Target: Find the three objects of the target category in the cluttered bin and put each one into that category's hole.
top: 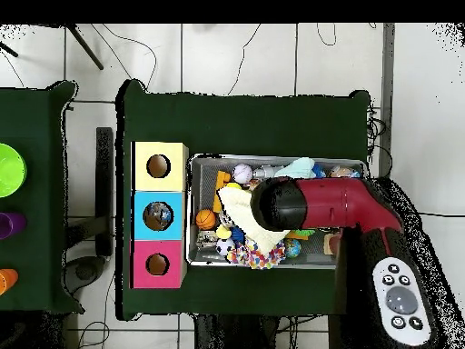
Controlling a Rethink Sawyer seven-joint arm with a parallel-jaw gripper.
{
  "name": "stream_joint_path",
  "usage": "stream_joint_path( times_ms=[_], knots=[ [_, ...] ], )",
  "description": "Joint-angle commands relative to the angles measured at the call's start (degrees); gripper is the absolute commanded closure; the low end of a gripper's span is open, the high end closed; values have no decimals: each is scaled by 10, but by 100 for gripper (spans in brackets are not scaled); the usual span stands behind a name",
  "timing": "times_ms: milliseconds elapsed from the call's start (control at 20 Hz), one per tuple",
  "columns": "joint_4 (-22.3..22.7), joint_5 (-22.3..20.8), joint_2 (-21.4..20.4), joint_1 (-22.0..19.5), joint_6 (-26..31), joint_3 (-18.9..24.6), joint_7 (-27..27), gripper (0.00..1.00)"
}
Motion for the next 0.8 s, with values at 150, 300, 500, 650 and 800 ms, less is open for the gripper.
stream_joint_path(
  times_ms=[150,300,500,650,800],
  knots=[
    [-4,-75,37,-34,-26,78,-176,0],
    [-9,-94,39,-37,-32,83,-171,0],
    [-14,-110,42,-48,-32,96,-177,0],
    [-19,-117,45,-56,-27,105,-181,0],
    [-28,-124,46,-60,-18,114,-185,0]
  ],
)
